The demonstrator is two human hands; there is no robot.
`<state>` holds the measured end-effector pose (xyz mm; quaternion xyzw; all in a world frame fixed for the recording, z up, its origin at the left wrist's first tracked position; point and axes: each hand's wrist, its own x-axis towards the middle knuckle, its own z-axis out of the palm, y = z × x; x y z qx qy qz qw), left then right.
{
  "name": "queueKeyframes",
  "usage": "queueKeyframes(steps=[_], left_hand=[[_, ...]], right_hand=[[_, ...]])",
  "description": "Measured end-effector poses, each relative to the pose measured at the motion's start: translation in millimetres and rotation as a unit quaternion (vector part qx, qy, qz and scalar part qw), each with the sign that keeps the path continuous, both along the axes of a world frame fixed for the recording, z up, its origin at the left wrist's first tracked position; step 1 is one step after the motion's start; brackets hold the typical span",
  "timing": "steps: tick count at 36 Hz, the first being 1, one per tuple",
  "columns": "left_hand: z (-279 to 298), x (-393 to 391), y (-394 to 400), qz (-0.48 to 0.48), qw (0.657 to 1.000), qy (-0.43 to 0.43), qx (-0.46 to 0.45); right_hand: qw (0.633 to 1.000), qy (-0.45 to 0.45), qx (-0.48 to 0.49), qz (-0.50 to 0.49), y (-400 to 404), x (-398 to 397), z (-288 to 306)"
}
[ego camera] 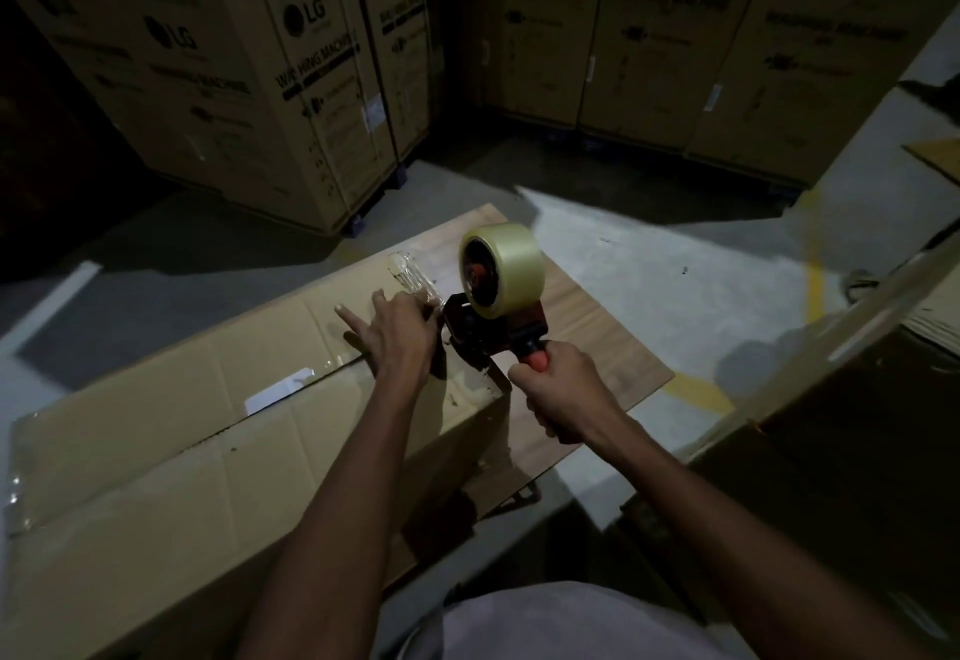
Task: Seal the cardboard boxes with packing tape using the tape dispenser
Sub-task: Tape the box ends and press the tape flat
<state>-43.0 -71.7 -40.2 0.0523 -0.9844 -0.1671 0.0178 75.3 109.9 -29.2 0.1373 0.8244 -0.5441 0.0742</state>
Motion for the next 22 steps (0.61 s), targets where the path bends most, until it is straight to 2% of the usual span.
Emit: queueKeyframes(steps=[5,15,22], left_hand=[[-0.7,1.3,-0.1,-0.006,1.000,-0.003,0.004],[5.2,9.7,1.9,-0.061,0.997,0.014,0.041],[0.9,21.8,6.4,-0.018,0.997,0.001,0.073]], right_hand=[[1.000,0.000,0.007,0.007,5.9,13.2,-4.3],[0.998,-0.004,-0.049,-0.026,-1.2,17.9,-10.0],[0.998,-0.005,-0.055,-0.027,-0.8,19.4,-10.2]])
